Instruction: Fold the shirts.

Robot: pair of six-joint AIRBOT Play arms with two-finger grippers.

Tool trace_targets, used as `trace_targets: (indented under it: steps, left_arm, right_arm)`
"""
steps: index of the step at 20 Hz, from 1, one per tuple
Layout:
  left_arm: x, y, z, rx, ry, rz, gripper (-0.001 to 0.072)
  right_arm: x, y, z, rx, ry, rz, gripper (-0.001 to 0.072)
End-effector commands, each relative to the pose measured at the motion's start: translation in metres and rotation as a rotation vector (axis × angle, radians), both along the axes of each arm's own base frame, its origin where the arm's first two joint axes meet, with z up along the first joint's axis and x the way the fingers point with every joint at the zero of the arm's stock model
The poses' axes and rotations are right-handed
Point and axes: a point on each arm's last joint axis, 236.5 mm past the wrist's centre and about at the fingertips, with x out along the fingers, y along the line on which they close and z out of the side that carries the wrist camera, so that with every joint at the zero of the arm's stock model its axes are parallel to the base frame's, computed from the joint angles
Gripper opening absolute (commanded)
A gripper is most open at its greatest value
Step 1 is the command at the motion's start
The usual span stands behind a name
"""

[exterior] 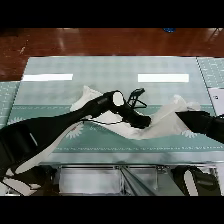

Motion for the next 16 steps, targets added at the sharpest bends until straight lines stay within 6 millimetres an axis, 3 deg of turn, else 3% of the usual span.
trace_targets:
  steps: [1, 3, 5, 8, 10, 13, 16]
  left_arm:
    - [-0.003, -0.013, 0.009, -0.032, 0.03, -0.017, 0.002]
    - [0.035, 0.007, 0.031, -0.056, 0.023, 0.036, 0.002]
    - [0.083, 0.047, 0.057, -0.078, 0.0, 0.132, 0.002]
    - [0.149, 0.132, 0.107, -0.093, -0.103, 0.301, 0.002]
    - [0.174, 0.195, 0.149, -0.094, -0.214, 0.422, 0.002]
    - [0.168, 0.288, 0.207, -0.041, -0.419, 0.574, 0.002]
    - [0.122, 0.349, 0.242, 0.038, -0.603, 0.667, 0.0021]
  right_arm:
    - [0.0, 0.001, -0.003, 0.01, 0.023, 0.002, 0.0019]
    - [0.004, 0.003, -0.006, 0.023, 0.042, 0.016, 0.0019]
    - [0.01, 0.011, -0.003, 0.068, 0.042, 0.054, 0.0019]
    - [0.026, 0.026, 0.009, 0.174, 0.017, 0.106, 0.0019]
    - [0.041, 0.033, 0.021, 0.249, -0.024, 0.132, 0.0019]
    - [0.067, 0.048, 0.033, 0.288, -0.063, 0.169, 0.0019]
    - [0.087, 0.104, 0.035, 0.288, -0.071, 0.285, 0.0019]
